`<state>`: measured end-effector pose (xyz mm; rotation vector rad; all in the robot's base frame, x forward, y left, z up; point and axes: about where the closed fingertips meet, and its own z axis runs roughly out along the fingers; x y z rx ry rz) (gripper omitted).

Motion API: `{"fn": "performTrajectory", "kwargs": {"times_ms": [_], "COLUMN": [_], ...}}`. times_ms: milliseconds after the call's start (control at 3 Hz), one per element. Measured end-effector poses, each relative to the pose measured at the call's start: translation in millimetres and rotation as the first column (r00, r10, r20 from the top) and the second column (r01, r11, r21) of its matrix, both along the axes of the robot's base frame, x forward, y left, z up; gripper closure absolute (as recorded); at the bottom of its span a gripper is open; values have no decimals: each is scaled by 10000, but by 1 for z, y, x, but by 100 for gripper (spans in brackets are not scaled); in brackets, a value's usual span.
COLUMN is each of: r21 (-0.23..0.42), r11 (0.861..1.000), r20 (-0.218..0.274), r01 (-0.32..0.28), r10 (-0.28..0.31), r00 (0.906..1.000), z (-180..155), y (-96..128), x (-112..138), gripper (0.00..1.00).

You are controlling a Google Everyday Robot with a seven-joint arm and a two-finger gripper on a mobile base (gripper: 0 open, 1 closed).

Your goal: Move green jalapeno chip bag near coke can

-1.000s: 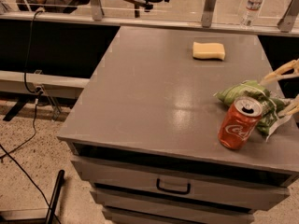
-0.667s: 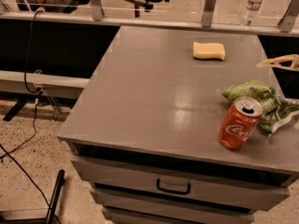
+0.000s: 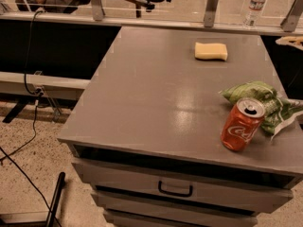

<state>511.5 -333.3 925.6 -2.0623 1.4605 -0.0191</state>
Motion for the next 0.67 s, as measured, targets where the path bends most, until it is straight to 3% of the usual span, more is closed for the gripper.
{"fn": "performTrajectory", "kwargs": {"times_ms": [333, 667], "r21": [-118, -118], "r11": [9976, 9976], "r20": [373, 373], "r01": [678, 678], "r10": [-674, -674], "r00": [9970, 9970], "z": [27, 27], "y": [-11, -11], "x": [3, 3], "gripper": [0, 0]}}
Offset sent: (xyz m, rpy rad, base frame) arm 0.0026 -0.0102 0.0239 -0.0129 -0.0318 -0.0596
